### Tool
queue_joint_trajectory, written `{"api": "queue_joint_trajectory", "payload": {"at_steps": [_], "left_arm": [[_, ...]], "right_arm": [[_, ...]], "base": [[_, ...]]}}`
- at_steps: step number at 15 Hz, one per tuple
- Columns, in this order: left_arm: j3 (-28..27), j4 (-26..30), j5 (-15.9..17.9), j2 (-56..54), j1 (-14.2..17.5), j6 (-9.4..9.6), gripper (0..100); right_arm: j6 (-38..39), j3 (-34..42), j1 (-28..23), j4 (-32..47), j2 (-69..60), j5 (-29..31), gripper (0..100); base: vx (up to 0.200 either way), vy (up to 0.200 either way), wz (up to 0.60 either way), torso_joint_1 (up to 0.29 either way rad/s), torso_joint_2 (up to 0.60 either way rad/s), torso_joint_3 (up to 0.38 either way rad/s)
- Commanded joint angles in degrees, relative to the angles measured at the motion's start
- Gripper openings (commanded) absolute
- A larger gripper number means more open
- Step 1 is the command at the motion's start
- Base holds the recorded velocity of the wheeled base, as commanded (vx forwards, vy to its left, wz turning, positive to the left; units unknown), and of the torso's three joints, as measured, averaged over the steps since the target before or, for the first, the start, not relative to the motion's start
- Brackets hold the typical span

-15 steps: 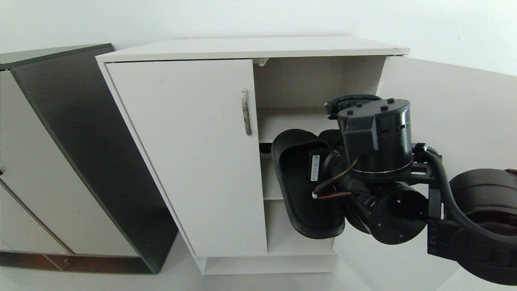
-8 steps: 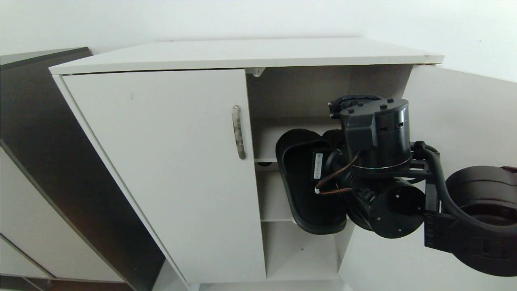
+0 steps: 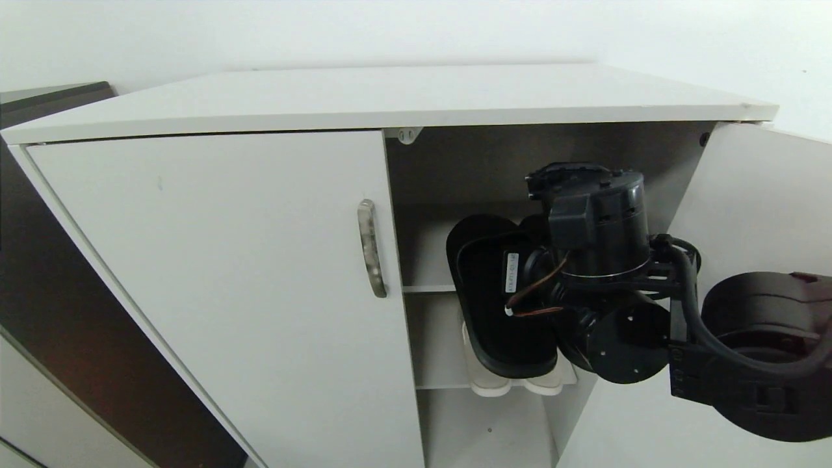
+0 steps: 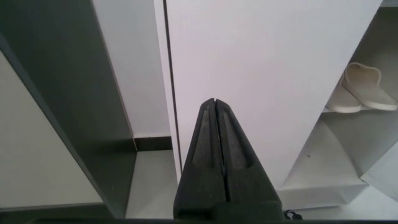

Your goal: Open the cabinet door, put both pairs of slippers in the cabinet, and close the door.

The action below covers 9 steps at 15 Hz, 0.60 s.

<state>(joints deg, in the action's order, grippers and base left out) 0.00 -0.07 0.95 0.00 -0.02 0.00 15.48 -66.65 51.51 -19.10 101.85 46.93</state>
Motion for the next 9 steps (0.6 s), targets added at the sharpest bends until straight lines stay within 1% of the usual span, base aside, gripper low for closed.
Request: {"api": "queue_joint_trajectory", "payload": {"at_steps": [1,4,9], "left_arm": [[0.0,0.0,0.0,0.0,-0.1,0.0,0],[0.0,0.0,0.0,0.0,0.0,0.0,0],[0.0,0.0,-0.1,0.0,0.0,0.0,0]], "right_arm": [[0.0,-2.2,-2.4,-0.5,3.2,-0.9,0],[-0.2,-6.4,-4.1,-0.6,6.6,-2.8,0],[-2.7,-13.6,-6.5,-0.5,11.1,-3.5,0]], "base": [[0.0,0.0,0.0,0.0,0.0,0.0],[0.0,0.0,0.0,0.0,0.0,0.0],[0.0,0.0,0.0,0.0,0.0,0.0]]}}
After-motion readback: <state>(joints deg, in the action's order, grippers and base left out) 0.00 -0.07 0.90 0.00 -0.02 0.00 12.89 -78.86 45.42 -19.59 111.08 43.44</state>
